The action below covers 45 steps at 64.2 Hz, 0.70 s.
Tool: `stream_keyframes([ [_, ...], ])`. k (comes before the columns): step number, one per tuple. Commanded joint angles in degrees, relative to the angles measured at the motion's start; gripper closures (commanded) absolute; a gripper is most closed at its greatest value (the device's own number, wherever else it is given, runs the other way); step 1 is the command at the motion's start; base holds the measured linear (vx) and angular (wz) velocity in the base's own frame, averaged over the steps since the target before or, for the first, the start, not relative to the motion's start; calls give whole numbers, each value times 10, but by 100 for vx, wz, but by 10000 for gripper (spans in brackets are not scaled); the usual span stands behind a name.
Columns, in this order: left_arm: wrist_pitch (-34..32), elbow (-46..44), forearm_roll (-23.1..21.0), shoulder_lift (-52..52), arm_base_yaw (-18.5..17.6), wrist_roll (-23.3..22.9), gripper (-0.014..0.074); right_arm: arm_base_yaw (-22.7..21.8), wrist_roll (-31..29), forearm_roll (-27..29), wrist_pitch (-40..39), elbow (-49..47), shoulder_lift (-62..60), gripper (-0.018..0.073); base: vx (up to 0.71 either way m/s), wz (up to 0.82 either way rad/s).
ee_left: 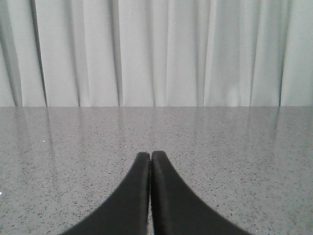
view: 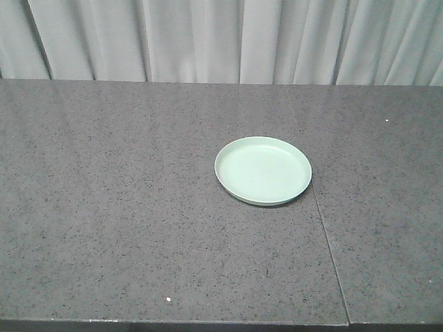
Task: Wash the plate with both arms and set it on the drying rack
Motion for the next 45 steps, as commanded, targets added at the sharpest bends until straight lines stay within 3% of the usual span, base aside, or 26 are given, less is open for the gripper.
stream_keyframes([
  [1,-38,9,-2,-9,0,-2,602,-3,-2,0,-42,10,-6,569,0,0],
  [45,-38,9,-2,-9,0,-2,602,-3,-2,0,-42,10,-6,569,0,0],
])
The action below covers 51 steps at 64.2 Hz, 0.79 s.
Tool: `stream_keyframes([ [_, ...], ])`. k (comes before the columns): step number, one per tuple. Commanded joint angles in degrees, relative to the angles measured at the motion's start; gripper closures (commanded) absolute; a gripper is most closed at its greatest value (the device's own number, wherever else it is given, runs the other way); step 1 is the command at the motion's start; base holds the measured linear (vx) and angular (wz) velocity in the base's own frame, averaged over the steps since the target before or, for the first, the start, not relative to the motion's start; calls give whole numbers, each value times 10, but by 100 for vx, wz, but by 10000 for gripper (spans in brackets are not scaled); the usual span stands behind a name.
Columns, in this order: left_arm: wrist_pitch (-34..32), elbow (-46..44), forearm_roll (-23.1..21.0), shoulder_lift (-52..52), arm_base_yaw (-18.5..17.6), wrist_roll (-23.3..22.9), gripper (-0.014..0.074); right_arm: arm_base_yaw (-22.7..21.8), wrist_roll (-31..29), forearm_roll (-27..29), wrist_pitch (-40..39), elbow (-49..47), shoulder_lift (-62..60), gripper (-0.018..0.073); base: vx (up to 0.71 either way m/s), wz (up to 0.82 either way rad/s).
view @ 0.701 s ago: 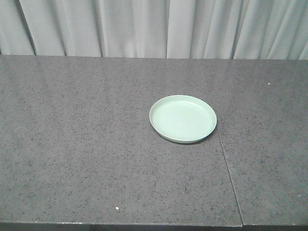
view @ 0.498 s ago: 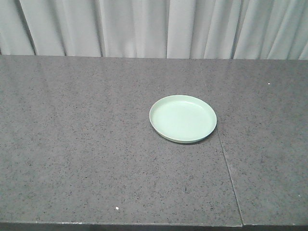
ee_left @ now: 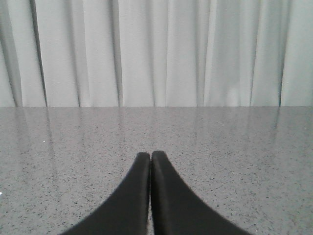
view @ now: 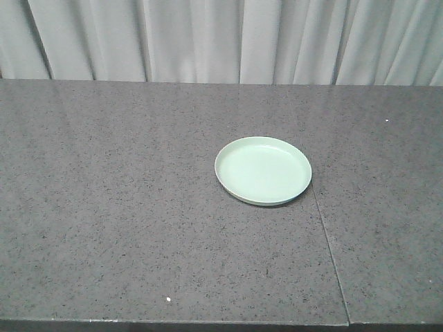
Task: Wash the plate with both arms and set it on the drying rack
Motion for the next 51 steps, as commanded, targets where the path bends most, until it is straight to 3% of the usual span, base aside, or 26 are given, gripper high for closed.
stream_keyframes([
  [1,-38,9,-2,-9,0,-2,602,-3,-2,0,-42,10,-6,569,0,0],
  [18,-38,9,-2,-9,0,-2,602,-3,4,10,-71,10,-6,569,0,0],
  [32,-38,9,-2,-9,0,-2,602,-3,107,140,-138,0,-6,568,0,0],
  [45,-38,9,-2,-9,0,-2,602,-3,96,95,2,-159,30,556,0,0],
  [51,-38,9,-2,-9,0,-2,602,-3,76,69,66,-246,83,501,0,0],
])
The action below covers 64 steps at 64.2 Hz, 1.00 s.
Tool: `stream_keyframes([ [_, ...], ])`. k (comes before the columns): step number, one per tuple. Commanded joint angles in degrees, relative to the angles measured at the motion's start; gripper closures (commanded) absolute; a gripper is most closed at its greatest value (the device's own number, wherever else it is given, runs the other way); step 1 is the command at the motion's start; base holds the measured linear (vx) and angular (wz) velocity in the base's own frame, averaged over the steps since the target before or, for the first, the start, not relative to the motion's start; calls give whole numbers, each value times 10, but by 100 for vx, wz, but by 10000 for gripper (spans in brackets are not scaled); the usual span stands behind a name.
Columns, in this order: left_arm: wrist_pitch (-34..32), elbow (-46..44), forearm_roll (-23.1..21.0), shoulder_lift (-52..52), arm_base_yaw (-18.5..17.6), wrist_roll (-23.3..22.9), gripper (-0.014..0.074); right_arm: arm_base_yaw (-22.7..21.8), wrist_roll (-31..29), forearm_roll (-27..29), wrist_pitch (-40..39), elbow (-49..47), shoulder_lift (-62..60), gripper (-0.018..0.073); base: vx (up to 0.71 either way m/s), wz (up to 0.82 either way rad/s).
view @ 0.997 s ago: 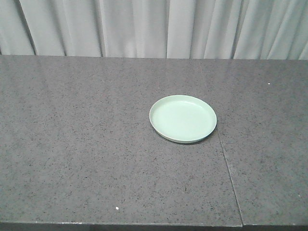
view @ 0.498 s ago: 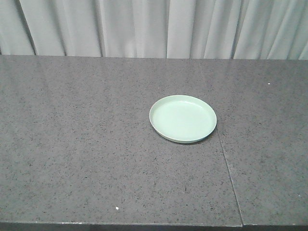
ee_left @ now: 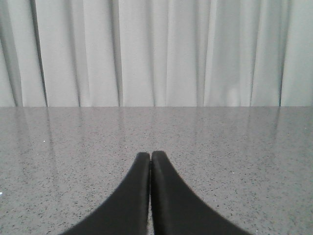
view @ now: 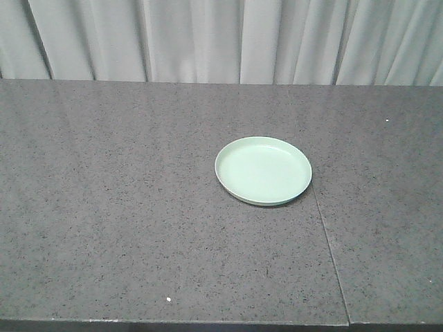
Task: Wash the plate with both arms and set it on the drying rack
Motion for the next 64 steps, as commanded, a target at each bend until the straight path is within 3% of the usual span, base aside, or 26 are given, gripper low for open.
stream_keyframes([
  [1,-38,9,-2,-9,0,-2,602,-3,-31,-29,32,-96,62,480,0,0],
  [11,-38,9,-2,-9,0,-2,602,-3,-74,-16,55,-168,154,227,0,0],
  [16,-38,9,-2,-9,0,-2,602,-3,-73,-13,11,-170,188,53,0,0],
  [22,-38,9,-2,-9,0,-2,602,-3,-78,-14,-38,-179,226,-37,0,0],
  [28,-38,9,-2,-9,0,-2,602,-3,-105,-15,22,-231,277,-28,0,0],
  [37,-38,9,-2,-9,0,-2,602,-3,-226,25,146,-353,375,1,0,0],
  [50,-38,9,-2,-9,0,-2,602,-3,-435,207,296,-520,531,22,0,0],
  [58,-38,9,-2,-9,0,-2,602,-2,-512,312,367,-595,627,24,0,0],
  [64,-38,9,-2,-9,0,-2,602,-2,-535,358,397,-638,698,24,0,0],
])
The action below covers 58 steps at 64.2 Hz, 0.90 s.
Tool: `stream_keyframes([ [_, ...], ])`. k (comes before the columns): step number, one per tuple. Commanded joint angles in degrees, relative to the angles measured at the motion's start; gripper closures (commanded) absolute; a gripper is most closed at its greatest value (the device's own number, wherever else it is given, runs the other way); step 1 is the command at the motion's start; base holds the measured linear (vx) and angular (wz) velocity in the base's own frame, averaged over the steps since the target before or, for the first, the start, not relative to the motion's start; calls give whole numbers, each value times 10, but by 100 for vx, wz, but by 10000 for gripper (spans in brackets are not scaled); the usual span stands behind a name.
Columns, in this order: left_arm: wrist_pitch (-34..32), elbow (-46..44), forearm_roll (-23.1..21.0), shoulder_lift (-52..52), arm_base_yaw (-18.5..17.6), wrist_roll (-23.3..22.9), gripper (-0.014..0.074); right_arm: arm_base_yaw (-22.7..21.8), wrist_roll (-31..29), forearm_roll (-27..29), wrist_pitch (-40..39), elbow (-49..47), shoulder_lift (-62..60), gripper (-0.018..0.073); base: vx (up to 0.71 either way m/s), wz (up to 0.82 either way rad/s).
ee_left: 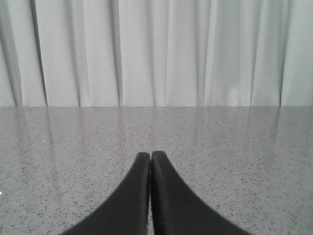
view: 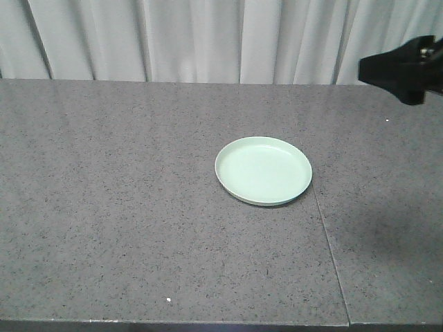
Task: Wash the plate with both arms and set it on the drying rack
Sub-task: 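Lower the right gripper over the pale green plate's rim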
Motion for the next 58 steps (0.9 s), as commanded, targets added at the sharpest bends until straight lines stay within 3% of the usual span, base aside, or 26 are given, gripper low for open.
stream_keyframes([
  [1,-38,9,-2,-9,0,-2,602,-2,-35,61,7,-55,59,24,0,0],
  [7,-38,9,-2,-9,0,-2,602,11,-30,53,18,-87,126,24,0,0],
  [15,-38,9,-2,-9,0,-2,602,68,-1,-30,12,-121,205,24,0,0],
  [25,-38,9,-2,-9,0,-2,602,106,153,-188,-16,-173,285,24,0,0],
  [32,-38,9,-2,-9,0,-2,602,112,217,-277,3,-212,340,24,0,0],
  [42,-38,9,-2,-9,0,-2,602,111,276,-337,34,-255,407,24,0,0],
  [58,-38,9,-2,-9,0,-2,602,111,299,-358,66,-286,468,24,0,0],
])
